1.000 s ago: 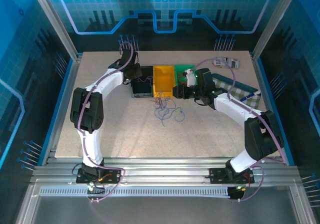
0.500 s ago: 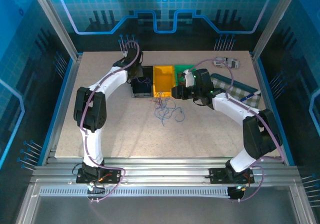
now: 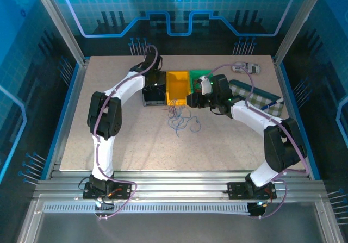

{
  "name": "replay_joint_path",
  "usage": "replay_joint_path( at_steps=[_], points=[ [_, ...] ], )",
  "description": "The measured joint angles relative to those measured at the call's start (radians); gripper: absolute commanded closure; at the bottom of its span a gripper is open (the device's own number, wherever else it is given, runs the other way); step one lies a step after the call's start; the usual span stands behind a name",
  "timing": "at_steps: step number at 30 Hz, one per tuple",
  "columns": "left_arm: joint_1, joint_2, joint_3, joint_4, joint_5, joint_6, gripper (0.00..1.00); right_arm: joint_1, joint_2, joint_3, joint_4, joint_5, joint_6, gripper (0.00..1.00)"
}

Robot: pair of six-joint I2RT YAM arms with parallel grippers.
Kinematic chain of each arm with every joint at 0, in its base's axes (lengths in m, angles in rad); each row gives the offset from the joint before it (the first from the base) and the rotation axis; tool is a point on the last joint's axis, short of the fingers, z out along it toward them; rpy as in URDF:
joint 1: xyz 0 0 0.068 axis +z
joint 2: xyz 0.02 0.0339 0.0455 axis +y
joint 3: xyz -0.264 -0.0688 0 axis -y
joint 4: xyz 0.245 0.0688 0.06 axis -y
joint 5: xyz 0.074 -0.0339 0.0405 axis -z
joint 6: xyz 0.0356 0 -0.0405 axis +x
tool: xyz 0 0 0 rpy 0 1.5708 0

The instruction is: Untangle the cables

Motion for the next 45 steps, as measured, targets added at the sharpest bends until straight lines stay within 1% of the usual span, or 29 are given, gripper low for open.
replay_joint_path(
  at_steps=[1,4,7,10,13,16,20,23,25,29,36,45],
  points=[
    [0.0,0.0,0.007,-0.001,-0.001,0.0,0.4,0.0,0.0,0.0,0.0,0.0,0.0,0.52],
    [0.0,-0.01,0.028,0.002,-0.011,0.016,0.35,0.0,0.0,0.0,0.0,0.0,0.0,0.52],
    [0.0,-0.047,0.028,0.001,-0.016,0.029,0.34,0.0,0.0,0.0,0.001,0.0,0.0,0.52],
    [-0.001,-0.107,0.016,0.006,0.005,0.047,0.34,0.0,0.0,0.0,0.001,0.0,0.0,0.52],
    [-0.009,-0.193,-0.053,0.009,0.063,0.064,0.35,0.0,0.0,0.0,0.0,-0.001,0.0,0.52],
    [-0.037,-0.256,-0.139,0.004,0.136,0.079,0.36,0.003,0.0,-0.006,0.001,-0.004,0.0,0.52],
    [-0.098,-0.269,-0.239,-0.012,0.203,0.099,0.4,0.027,0.019,-0.01,-0.009,-0.005,0.0,0.52],
    [-0.134,-0.268,-0.296,-0.042,0.234,0.097,0.42,0.055,0.064,-0.01,-0.023,-0.003,-0.002,0.53],
    [-0.152,-0.268,-0.321,-0.056,0.245,0.096,0.46,0.075,0.102,-0.01,-0.037,0.0,-0.006,0.53],
    [-0.174,-0.258,-0.349,-0.057,0.246,0.077,0.53,0.103,0.144,-0.017,-0.056,0.016,-0.007,0.53],
    [-0.187,-0.188,-0.385,-0.021,0.24,0.025,0.66,0.1,0.151,-0.057,-0.043,0.034,0.004,0.53],
    [-0.204,-0.135,-0.385,-0.011,0.214,-0.012,0.71,0.085,0.15,-0.099,-0.035,0.052,0.005,0.53]
  ],
)
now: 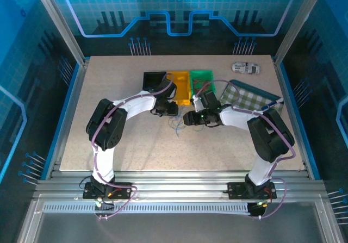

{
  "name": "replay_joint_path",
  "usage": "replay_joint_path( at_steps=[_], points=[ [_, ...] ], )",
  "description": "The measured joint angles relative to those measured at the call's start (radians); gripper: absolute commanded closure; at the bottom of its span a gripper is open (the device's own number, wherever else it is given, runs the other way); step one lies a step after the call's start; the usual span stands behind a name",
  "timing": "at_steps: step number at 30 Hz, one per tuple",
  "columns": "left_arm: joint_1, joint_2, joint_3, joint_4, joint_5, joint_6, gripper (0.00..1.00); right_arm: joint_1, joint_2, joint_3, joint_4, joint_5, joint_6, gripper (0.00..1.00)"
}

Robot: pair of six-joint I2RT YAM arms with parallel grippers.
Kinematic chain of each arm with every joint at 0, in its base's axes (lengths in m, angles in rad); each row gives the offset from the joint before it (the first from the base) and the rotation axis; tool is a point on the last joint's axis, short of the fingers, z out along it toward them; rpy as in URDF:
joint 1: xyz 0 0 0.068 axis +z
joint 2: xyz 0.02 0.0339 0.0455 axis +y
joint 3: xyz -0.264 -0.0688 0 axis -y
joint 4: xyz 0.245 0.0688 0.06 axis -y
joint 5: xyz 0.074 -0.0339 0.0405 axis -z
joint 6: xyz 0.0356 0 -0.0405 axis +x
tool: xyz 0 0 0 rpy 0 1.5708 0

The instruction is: Untangle the cables

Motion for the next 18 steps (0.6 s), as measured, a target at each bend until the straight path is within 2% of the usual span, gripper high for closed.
replay_joint_path(
  at_steps=[6,8,13,18],
  points=[
    [0.0,0.035,0.0,0.036,-0.02,-0.037,0.89,0.0,-0.011,-0.002,0.005,-0.001,-0.001,0.53],
    [0.0,0.035,0.0,0.053,-0.027,-0.044,1.0,0.0,-0.015,-0.003,0.006,-0.002,-0.001,0.53],
    [0.0,0.023,-0.026,0.115,-0.032,-0.047,1.0,0.002,-0.015,-0.003,0.006,0.001,-0.003,0.53],
    [0.0,-0.084,-0.116,0.157,-0.031,-0.047,1.0,0.018,0.002,0.016,-0.005,0.024,-0.005,0.53]
  ],
)
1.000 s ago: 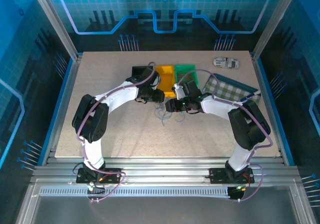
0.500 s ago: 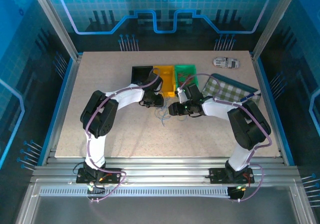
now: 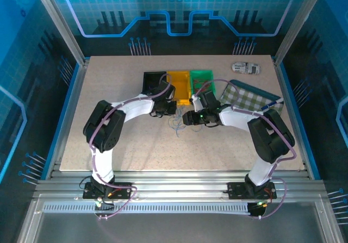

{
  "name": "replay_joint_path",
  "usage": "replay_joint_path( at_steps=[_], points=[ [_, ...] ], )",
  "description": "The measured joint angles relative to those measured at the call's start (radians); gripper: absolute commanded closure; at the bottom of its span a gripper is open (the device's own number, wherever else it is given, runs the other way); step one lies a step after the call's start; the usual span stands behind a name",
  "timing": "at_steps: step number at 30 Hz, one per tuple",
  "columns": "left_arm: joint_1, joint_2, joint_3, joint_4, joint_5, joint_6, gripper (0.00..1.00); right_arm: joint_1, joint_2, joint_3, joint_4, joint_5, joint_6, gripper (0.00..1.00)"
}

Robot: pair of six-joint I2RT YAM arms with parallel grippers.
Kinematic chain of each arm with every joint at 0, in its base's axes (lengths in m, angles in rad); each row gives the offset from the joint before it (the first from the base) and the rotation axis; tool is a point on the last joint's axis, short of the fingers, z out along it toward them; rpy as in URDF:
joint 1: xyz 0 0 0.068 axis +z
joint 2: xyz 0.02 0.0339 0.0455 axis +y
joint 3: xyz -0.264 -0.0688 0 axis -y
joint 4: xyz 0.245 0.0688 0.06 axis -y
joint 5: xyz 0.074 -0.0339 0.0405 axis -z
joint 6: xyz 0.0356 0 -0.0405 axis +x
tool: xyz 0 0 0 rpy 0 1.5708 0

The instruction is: Untangle the cables

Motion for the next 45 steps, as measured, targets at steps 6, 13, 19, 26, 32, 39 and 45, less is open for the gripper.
replay_joint_path(
  at_steps=[6,13,19,26,32,39,45],
  points=[
    [0.047,-0.221,-0.122,0.069,0.084,-0.047,1.0,0.024,0.085,0.096,-0.046,0.08,0.003,0.54],
    [0.227,-0.415,-0.227,0.128,0.257,-0.125,1.0,0.049,0.136,0.137,-0.105,0.154,0.004,0.54],
    [0.344,-0.464,-0.204,0.131,0.33,-0.138,1.0,0.047,0.132,0.127,-0.104,0.163,0.003,0.53],
    [0.409,-0.464,-0.103,0.151,0.413,-0.18,1.0,0.046,0.114,0.099,-0.096,0.171,-0.005,0.53],
    [0.441,-0.452,-0.106,0.32,0.558,-0.297,1.0,0.045,0.101,0.071,-0.074,0.173,-0.008,0.53],
    [0.431,-0.455,-0.205,0.6,0.744,-0.46,1.0,0.045,0.089,0.052,-0.062,0.181,-0.012,0.53],
    [0.328,-0.621,-0.251,0.397,0.761,-0.286,1.0,0.045,0.077,0.024,-0.021,0.181,-0.019,0.52]
  ],
)
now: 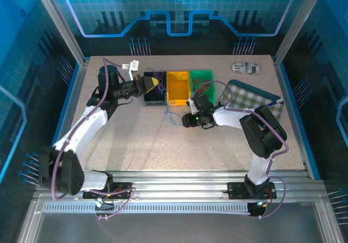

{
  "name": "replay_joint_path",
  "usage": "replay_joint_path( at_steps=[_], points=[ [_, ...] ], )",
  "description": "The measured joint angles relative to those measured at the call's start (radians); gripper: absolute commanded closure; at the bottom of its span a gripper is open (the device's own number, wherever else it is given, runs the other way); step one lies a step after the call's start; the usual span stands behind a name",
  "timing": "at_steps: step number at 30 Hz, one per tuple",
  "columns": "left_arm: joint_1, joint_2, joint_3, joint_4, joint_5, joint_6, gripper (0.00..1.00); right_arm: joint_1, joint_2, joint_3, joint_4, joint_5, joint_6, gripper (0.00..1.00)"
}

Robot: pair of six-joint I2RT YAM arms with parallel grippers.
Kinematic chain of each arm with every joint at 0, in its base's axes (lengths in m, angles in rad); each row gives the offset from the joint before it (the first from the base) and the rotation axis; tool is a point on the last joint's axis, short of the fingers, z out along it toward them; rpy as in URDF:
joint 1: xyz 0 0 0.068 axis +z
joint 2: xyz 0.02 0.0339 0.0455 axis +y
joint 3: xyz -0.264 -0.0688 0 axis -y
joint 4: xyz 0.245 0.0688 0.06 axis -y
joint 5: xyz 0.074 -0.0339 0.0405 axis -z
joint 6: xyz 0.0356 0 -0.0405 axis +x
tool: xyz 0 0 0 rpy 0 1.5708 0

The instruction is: Untangle the cables

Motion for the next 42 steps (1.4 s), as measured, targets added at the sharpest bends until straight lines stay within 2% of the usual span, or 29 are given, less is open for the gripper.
replay_joint_path(
  at_steps=[6,13,20,24,31,38,40,42],
  points=[
    [-0.066,-0.133,0.0,-0.119,0.013,0.133,1.0,-0.008,-0.015,-0.028,0.039,-0.005,0.008,0.52],
    [-0.074,-0.027,-0.003,-0.176,-0.116,0.198,1.0,-0.026,-0.096,-0.087,0.077,-0.082,0.007,0.52],
    [-0.084,0.001,-0.004,-0.172,-0.137,0.198,1.0,0.025,-0.165,-0.05,0.131,-0.231,-0.042,0.48],
    [-0.085,0.001,-0.004,-0.167,-0.136,0.198,1.0,0.068,-0.111,0.049,0.131,-0.294,-0.072,0.44],
    [-0.085,0.001,-0.004,-0.142,-0.136,0.174,1.0,0.129,0.104,0.23,0.134,-0.352,-0.093,0.43],
    [-0.085,0.001,-0.007,-0.105,-0.137,0.137,1.0,0.149,0.263,0.323,0.059,-0.34,-0.09,0.56],
    [-0.085,0.001,-0.008,-0.092,-0.137,0.126,1.0,0.15,0.282,0.348,0.026,-0.334,-0.092,0.7],
    [-0.085,0.001,-0.007,-0.083,-0.143,0.118,1.0,0.153,0.29,0.374,-0.006,-0.313,-0.1,0.9]
  ],
)
